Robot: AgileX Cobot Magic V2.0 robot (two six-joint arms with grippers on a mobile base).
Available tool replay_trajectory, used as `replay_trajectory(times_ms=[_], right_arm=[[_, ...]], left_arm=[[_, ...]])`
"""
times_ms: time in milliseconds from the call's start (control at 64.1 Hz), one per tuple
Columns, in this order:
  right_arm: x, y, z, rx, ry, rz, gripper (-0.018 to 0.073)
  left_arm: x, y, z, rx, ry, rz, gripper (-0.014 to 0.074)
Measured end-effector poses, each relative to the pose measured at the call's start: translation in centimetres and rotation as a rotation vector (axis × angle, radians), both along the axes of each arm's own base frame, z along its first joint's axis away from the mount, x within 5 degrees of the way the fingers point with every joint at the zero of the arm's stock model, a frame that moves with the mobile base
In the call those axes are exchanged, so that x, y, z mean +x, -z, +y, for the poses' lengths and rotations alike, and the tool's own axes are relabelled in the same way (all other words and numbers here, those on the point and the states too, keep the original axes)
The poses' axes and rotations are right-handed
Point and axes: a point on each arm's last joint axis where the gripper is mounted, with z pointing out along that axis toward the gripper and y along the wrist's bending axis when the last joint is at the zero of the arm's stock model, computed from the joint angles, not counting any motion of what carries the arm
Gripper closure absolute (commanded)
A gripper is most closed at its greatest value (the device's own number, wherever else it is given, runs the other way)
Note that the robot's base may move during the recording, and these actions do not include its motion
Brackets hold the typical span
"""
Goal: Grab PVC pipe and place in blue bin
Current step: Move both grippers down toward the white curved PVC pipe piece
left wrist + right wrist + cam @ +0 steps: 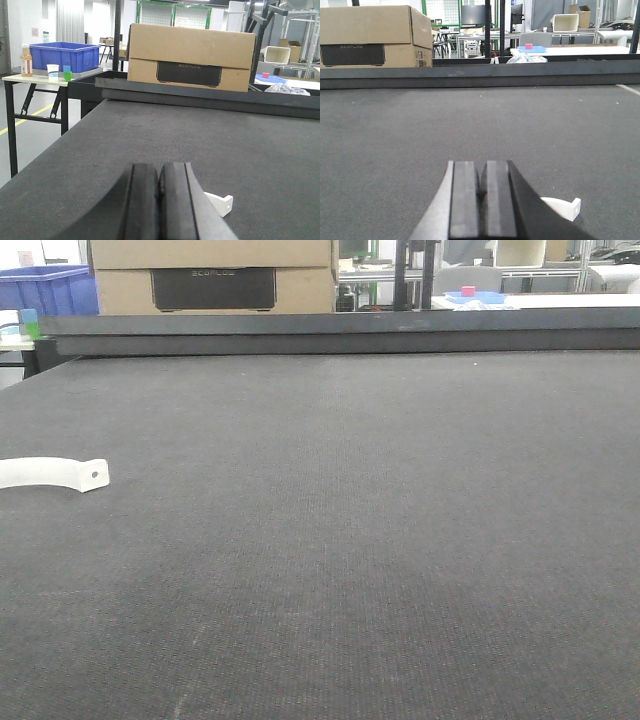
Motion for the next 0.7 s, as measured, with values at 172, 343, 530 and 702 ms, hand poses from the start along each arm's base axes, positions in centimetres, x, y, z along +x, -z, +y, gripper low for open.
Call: replay_trajectory(times_ms=[172, 343, 530, 702], right_arm=[[0.00, 0.00, 0.00, 0.000, 0.000, 0.000, 0.0721], [0.00, 0.00, 0.00, 0.000, 0.000, 0.000, 0.0721], [0.00, 0.00, 0.00, 0.000, 0.000, 0.000, 0.0721], [0.00, 0.00, 0.00, 0.000, 0.000, 0.000, 0.0721]], left_arm=[[0.00, 0.00, 0.00, 0.000, 0.000, 0.000, 0.0707], [0.00, 0.00, 0.00, 0.000, 0.000, 0.000, 0.0707], [0.00, 0.00, 0.00, 0.000, 0.000, 0.000, 0.0707], [0.00, 0.00, 0.00, 0.000, 0.000, 0.000, 0.0707]])
